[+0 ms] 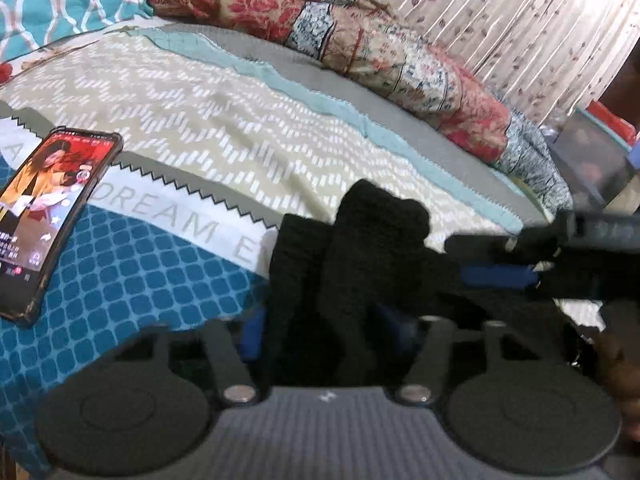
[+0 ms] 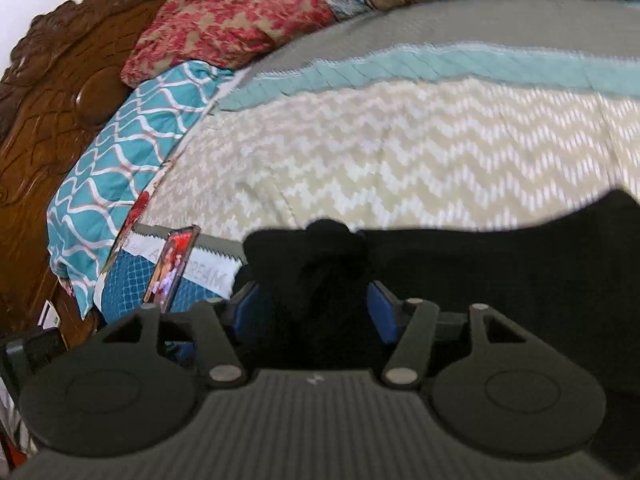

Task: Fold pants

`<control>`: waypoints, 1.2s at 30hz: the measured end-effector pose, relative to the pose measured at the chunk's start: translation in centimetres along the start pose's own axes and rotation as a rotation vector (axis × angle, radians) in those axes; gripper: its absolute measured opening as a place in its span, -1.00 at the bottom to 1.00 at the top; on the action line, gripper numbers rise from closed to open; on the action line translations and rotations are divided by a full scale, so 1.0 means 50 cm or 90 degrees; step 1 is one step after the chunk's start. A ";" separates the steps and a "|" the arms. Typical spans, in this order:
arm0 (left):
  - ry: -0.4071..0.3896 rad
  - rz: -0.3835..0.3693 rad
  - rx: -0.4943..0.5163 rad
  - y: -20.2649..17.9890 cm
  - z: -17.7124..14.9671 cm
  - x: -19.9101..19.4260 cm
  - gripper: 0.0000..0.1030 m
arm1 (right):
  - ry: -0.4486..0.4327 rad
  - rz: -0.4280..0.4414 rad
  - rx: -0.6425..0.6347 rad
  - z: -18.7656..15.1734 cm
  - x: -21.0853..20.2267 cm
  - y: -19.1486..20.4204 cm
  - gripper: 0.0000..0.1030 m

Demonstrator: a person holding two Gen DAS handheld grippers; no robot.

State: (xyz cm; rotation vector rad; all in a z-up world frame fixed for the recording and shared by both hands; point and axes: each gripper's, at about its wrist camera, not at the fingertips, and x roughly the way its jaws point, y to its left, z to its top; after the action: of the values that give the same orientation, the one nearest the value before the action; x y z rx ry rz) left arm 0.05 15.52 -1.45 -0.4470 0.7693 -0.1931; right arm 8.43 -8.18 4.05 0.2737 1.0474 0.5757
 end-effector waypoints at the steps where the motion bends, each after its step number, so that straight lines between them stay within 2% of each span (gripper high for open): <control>1: -0.008 -0.005 -0.001 -0.004 0.003 -0.006 -0.21 | 0.009 0.000 0.006 0.000 0.006 -0.005 0.19; 2: -0.016 -0.008 0.003 -0.012 0.005 -0.013 -0.36 | 0.014 -0.001 0.009 0.000 0.007 -0.005 0.19; 3: -0.025 -0.006 0.016 -0.023 0.004 -0.021 -0.42 | 0.018 0.002 0.012 0.002 0.010 -0.007 0.19; 5: -0.042 0.007 0.059 -0.055 -0.001 -0.034 -0.45 | 0.021 0.026 0.024 0.006 0.009 -0.011 0.25; 8: -0.058 0.031 0.122 -0.108 -0.017 -0.037 -0.45 | 0.023 0.070 0.039 0.011 0.001 -0.012 0.56; 11: -0.074 0.041 0.200 -0.168 -0.039 -0.038 -0.45 | 0.039 0.096 0.026 0.015 -0.003 -0.004 0.66; 16: -0.077 0.055 0.324 -0.246 -0.082 -0.020 -0.42 | 0.085 0.075 -0.054 0.019 0.014 0.031 0.68; 18: -0.074 0.058 0.359 -0.263 -0.097 -0.010 -0.42 | 0.107 0.049 -0.087 0.015 0.032 0.037 0.68; 19: -0.069 0.058 0.375 -0.270 -0.103 -0.005 -0.42 | 0.117 0.034 -0.098 0.011 0.044 0.036 0.66; 22: -0.059 0.038 0.419 -0.287 -0.118 -0.020 -0.41 | 0.126 -0.001 -0.124 -0.005 0.068 0.022 0.08; 25: -0.072 0.008 0.464 -0.294 -0.129 -0.067 -0.21 | 0.102 0.020 -0.090 -0.006 0.051 -0.009 -0.27; 26: -0.079 0.003 0.468 -0.291 -0.130 -0.085 -0.07 | 0.095 0.024 -0.078 -0.005 0.040 -0.016 -0.34; 27: -0.084 -0.005 0.459 -0.284 -0.125 -0.104 -0.01 | 0.085 0.031 -0.067 -0.004 0.025 -0.024 -0.36; 29: -0.087 -0.026 0.402 -0.261 -0.100 -0.138 0.01 | 0.055 0.058 -0.054 -0.002 -0.010 -0.032 -0.39; 33: -0.089 -0.051 0.222 -0.196 -0.031 -0.169 0.02 | -0.017 0.091 -0.048 0.004 -0.096 -0.049 -0.39; 36: -0.075 -0.074 0.119 -0.164 0.006 -0.156 0.02 | -0.052 0.095 -0.048 0.007 -0.149 -0.082 -0.39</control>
State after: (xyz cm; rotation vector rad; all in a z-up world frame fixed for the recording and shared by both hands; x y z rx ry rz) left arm -5.33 10.88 7.36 -0.3227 0.6035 -0.3414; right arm 7.26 -15.75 7.73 0.3075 0.9297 0.7313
